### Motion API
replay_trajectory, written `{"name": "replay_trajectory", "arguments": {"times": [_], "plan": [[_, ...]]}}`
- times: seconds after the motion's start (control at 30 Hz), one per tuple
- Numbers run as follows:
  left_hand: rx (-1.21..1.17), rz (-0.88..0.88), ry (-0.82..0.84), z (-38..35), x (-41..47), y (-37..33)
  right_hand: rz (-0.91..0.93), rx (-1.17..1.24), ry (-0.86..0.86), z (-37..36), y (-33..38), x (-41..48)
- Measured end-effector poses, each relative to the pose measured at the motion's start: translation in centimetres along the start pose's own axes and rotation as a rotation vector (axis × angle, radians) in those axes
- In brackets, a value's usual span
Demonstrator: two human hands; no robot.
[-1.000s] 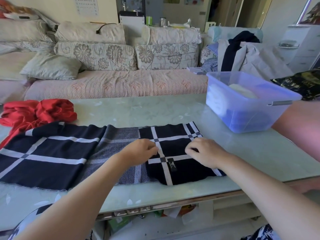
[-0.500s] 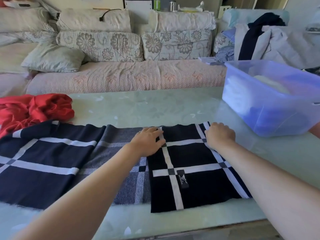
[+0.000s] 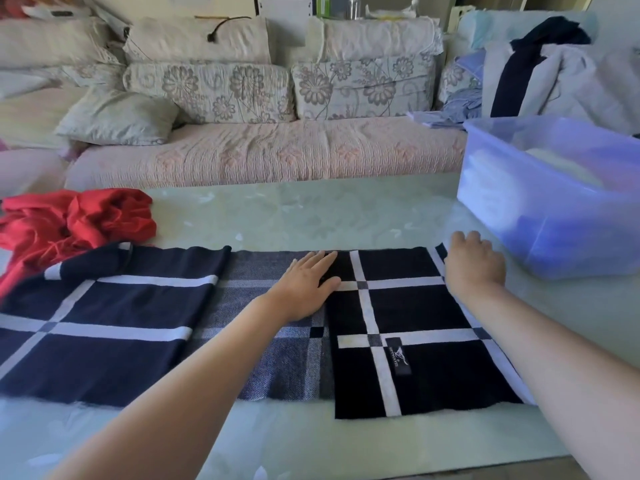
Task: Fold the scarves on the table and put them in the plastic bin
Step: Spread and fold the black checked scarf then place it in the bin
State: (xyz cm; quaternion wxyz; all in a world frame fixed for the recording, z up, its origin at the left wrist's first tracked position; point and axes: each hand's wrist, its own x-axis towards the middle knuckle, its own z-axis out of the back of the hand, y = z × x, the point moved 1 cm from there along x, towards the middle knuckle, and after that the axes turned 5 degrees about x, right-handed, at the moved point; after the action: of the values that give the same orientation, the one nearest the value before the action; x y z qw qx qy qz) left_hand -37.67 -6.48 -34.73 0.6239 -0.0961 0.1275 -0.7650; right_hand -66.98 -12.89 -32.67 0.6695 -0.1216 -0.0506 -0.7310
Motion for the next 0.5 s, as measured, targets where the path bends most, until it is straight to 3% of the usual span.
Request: {"name": "replay_trajectory", "arguments": {"times": [0.1, 0.2, 0.37, 0.5], "plan": [[-0.022, 0.022, -0.060, 1.7, -0.4, 1.2, 0.186, -0.031, -0.060, 1.2, 3.9, -0.4], [-0.007, 0.078, -0.082, 4.1, -1.9, 3.8, 0.427, 0.130, -0.064, 2.3, 9.9, -1.4], [0.171, 0.298, -0.204, 8.1, -6.4, 11.2, 0.715, 0.417, 0.081, 4.4, 21.2, -4.7], [0.231, 0.509, -0.347, 10.4, -11.3, 18.4, 0.820, 0.527, 0.196, 6.2, 29.6, -6.7]]}}
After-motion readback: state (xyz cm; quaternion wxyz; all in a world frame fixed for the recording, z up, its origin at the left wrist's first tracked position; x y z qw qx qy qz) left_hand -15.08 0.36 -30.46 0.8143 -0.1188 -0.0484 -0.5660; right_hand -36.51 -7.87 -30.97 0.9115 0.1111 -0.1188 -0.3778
